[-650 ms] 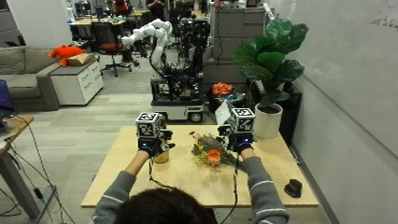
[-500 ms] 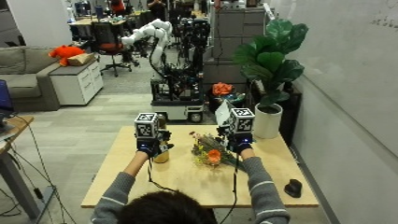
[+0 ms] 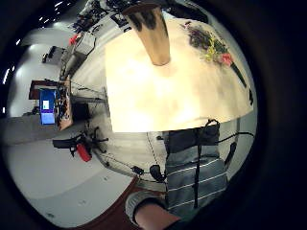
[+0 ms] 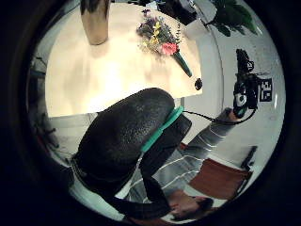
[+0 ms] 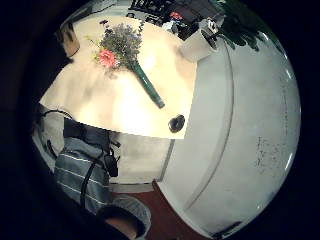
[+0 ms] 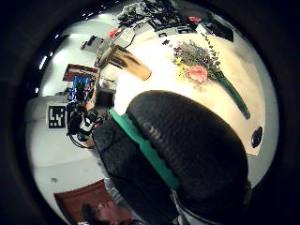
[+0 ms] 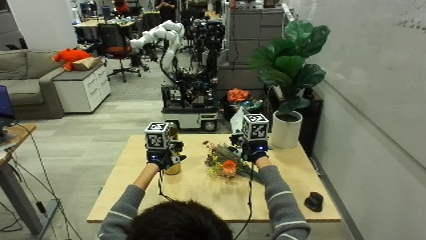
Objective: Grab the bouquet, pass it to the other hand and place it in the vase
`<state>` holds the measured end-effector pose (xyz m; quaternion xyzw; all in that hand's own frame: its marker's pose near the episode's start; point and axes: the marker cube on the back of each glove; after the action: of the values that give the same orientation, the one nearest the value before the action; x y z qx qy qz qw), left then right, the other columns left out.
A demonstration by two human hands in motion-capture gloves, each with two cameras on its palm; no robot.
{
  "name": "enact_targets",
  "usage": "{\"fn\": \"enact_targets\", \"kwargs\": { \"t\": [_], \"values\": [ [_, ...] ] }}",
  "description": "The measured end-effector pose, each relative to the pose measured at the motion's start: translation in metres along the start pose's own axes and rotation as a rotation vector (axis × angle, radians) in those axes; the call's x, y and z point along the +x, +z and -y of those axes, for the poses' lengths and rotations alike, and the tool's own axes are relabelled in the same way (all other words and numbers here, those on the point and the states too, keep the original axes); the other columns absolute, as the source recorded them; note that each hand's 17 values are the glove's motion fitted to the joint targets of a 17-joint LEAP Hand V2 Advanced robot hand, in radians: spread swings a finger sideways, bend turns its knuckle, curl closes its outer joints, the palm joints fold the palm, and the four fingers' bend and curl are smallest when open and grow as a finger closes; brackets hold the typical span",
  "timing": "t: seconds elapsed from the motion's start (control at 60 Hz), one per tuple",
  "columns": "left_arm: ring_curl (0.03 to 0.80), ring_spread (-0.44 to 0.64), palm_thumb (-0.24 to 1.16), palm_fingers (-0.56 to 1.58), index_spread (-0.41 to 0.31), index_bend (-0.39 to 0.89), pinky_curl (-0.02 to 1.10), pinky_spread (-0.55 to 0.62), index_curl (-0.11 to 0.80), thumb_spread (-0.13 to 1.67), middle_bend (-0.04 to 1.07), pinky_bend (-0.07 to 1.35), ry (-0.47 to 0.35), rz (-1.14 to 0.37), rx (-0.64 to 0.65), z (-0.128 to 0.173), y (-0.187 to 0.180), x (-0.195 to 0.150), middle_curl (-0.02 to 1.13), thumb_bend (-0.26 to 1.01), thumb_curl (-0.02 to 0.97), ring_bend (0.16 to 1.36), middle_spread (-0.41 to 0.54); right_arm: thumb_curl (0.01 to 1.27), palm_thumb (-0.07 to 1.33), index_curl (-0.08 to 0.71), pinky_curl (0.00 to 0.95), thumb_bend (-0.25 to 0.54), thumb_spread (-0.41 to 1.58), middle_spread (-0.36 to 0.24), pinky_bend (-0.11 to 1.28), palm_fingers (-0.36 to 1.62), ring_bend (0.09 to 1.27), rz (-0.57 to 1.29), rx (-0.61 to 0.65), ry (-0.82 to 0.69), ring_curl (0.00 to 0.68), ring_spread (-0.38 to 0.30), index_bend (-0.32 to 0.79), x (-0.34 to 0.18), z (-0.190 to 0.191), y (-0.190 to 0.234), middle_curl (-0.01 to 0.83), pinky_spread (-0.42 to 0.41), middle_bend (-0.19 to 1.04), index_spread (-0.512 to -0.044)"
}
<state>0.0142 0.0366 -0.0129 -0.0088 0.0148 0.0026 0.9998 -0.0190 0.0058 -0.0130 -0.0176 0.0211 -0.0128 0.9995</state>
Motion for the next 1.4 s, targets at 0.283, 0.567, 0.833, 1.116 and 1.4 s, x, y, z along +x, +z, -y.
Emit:
{"fn": "enact_targets", "kwargs": {
  "t": [0.283,0.567,0.833,1.116,1.4],
  "values": [
    [0.177,0.54,-0.01,-0.16,-0.018,0.10,0.27,0.52,0.135,0.96,0.16,0.31,-0.021,-0.007,-0.011,0.007,0.008,-0.012,0.17,-0.03,0.248,0.44,0.438,0.19,0.17,0.176,0.292,-0.017,1.17,-0.086,0.30,-0.07,0.25,0.005,-0.007,0.044,0.206,-0.074,0.13,0.018,0.011,0.007,0.273,0.148,0.19,-0.398],
    [0.190,0.54,-0.01,-0.15,-0.015,0.11,0.28,0.52,0.148,0.97,0.16,0.29,0.000,-0.020,0.040,0.023,0.015,-0.018,0.18,-0.03,0.259,0.44,0.431,0.20,0.17,0.179,0.308,-0.017,1.18,-0.109,0.28,-0.05,0.25,-0.017,-0.019,0.072,0.232,-0.065,0.13,0.024,0.012,0.002,0.298,0.159,0.20,-0.416],
    [0.203,0.54,-0.01,-0.15,-0.017,0.11,0.29,0.52,0.160,0.98,0.16,0.28,-0.003,-0.024,-0.003,0.038,0.028,-0.020,0.18,-0.03,0.271,0.44,0.426,0.21,0.15,0.178,0.325,-0.023,1.17,-0.114,0.28,-0.06,0.25,-0.033,-0.050,0.115,0.249,-0.059,0.12,0.039,0.003,-0.008,0.310,0.161,0.19,-0.420],
    [0.210,0.54,0.00,-0.14,-0.010,0.12,0.30,0.52,0.174,0.99,0.15,0.28,0.016,-0.014,0.001,0.050,0.036,-0.011,0.17,-0.02,0.278,0.43,0.425,0.22,0.14,0.161,0.337,-0.020,1.13,-0.092,0.29,-0.07,0.28,-0.035,-0.078,0.274,0.270,-0.035,0.11,0.095,0.023,-0.006,0.307,0.185,0.18,-0.421],
    [0.216,0.53,0.00,-0.14,-0.006,0.11,0.31,0.52,0.178,1.00,0.15,0.28,0.046,-0.003,-0.033,0.057,0.052,0.003,0.17,-0.03,0.282,0.43,0.431,0.26,0.21,0.143,0.346,-0.017,1.04,-0.073,0.32,-0.06,0.32,0.002,-0.092,0.403,0.284,-0.020,0.10,0.159,0.052,0.035,0.312,0.194,0.19,-0.417]
  ]
}}
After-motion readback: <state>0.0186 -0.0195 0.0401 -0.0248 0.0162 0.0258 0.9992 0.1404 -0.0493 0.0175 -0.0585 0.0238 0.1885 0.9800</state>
